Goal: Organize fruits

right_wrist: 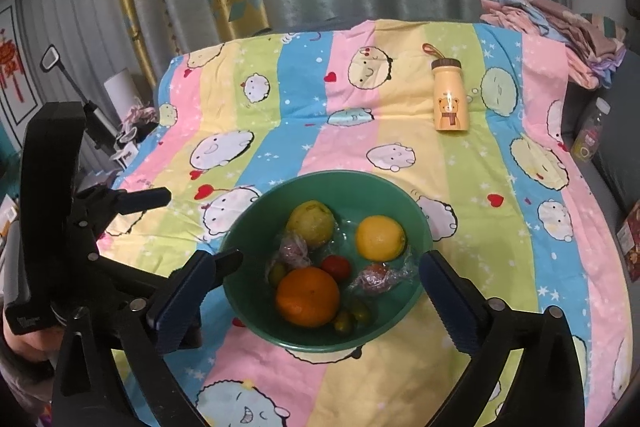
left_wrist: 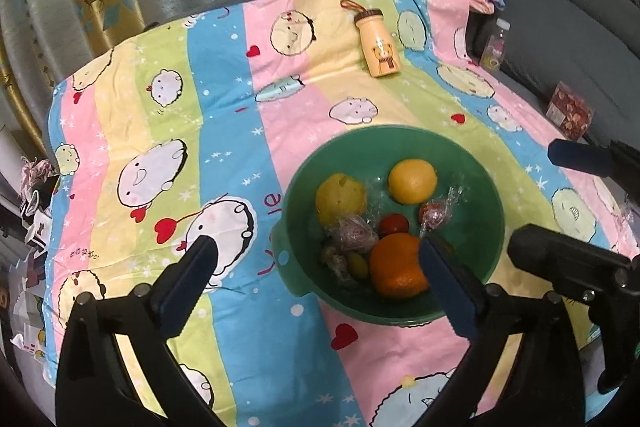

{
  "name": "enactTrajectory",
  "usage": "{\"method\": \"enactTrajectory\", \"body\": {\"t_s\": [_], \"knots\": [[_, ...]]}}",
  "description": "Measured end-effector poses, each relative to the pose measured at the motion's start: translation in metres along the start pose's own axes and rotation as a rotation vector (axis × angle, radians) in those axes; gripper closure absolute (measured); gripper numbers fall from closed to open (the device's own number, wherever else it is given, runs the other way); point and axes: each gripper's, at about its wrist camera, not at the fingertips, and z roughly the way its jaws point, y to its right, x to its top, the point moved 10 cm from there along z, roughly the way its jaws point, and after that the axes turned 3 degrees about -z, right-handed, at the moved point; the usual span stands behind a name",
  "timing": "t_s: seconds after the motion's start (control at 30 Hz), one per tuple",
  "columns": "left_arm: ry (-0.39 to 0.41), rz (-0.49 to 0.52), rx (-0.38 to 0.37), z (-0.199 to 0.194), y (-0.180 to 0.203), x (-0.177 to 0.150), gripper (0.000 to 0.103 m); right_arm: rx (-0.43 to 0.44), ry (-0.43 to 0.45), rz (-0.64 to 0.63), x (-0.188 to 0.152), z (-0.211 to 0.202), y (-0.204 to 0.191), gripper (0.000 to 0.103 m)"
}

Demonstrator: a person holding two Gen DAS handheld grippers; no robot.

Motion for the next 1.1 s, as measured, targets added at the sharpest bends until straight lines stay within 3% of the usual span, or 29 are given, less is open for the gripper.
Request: {"method": "enactTrajectory", "body": {"t_s": [0.4,0.57,0.73,1.1], "knots": [[0.082,-0.104,-0.002,-0.054,-0.005,0.014,0.0,-0.051,0.032,-0.039,0.005,-0.042,-0.002,0.001],[0.045,-0.108,0.033,-0.065,-0.003,0.013,0.0,-0.057,0.043,-0.051,0.007,-0.055,-0.007,0.001],[0.055,-0.113,-0.017,-0.078,0.007,0.013,0.0,-0.066,0.053,-0.066,0.007,-0.067,-0.012,0.001],[0.069,-0.104,-0.008,-0.092,0.014,0.019,0.0,-0.082,0.064,-0.085,0.01,-0.079,-0.014,0.001]]}}
